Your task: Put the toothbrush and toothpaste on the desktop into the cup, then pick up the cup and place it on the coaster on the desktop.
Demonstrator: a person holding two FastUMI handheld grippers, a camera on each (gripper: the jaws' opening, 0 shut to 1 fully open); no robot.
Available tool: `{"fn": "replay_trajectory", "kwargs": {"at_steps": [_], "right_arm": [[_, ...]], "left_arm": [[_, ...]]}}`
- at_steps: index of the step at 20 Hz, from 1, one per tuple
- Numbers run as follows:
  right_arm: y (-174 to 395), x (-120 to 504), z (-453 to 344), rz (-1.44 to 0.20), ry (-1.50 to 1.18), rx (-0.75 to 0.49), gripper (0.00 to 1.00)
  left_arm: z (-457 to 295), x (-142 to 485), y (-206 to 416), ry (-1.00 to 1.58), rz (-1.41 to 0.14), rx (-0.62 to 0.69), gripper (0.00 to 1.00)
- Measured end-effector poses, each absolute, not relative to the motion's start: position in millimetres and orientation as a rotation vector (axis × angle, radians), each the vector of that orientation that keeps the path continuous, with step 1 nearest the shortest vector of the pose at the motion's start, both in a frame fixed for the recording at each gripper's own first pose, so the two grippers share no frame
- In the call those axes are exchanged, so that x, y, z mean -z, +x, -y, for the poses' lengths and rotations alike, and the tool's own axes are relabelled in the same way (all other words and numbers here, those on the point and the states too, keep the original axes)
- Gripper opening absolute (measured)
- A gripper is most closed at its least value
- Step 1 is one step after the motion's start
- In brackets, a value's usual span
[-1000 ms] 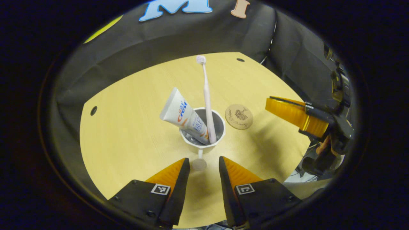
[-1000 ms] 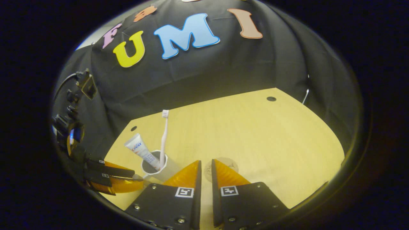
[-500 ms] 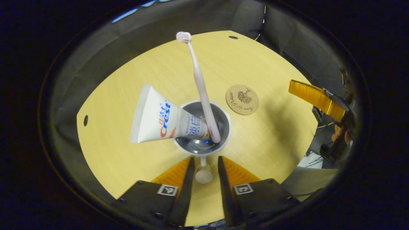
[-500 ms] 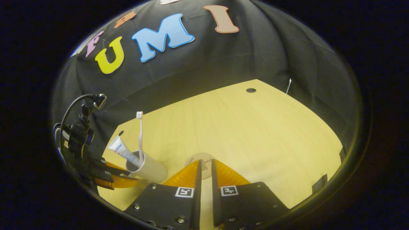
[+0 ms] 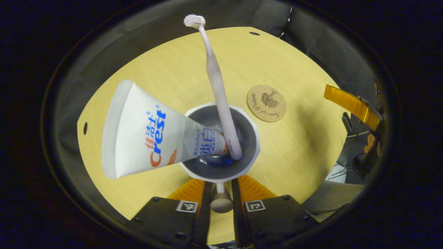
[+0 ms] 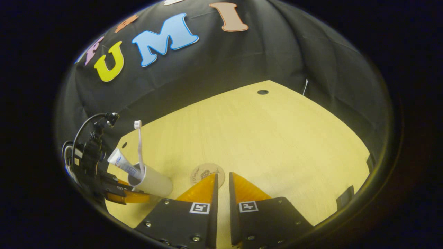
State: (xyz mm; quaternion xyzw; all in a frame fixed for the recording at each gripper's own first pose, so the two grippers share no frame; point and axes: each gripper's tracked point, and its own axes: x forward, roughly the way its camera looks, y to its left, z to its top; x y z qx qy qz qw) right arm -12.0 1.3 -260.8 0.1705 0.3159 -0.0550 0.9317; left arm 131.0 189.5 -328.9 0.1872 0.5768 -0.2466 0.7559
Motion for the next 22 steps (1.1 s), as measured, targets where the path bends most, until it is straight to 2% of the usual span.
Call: {"fn": "replay_trajectory", "kwargs": {"at_steps": [6, 7, 16, 22], "right_arm": [[-18, 267, 3, -0.671, 0.351, 0.118, 0.16], [-19, 267, 5, -0.673, 0.349, 0.119, 0.16], [-30, 272, 8, -0.698, 0.348, 0.117, 0.16], [-37, 271, 21, -0.698, 0.359, 0.131, 0.16]], "left_arm": [[-192, 331, 133, 0.418, -1.197, 0.533, 0.32], [-191, 331, 134, 0.418, -1.179, 0.535, 0.28], [-176, 326, 153, 0.378, -1.058, 0.526, 0.27], [-147, 321, 160, 0.402, -1.034, 0.578, 0.28]]}}
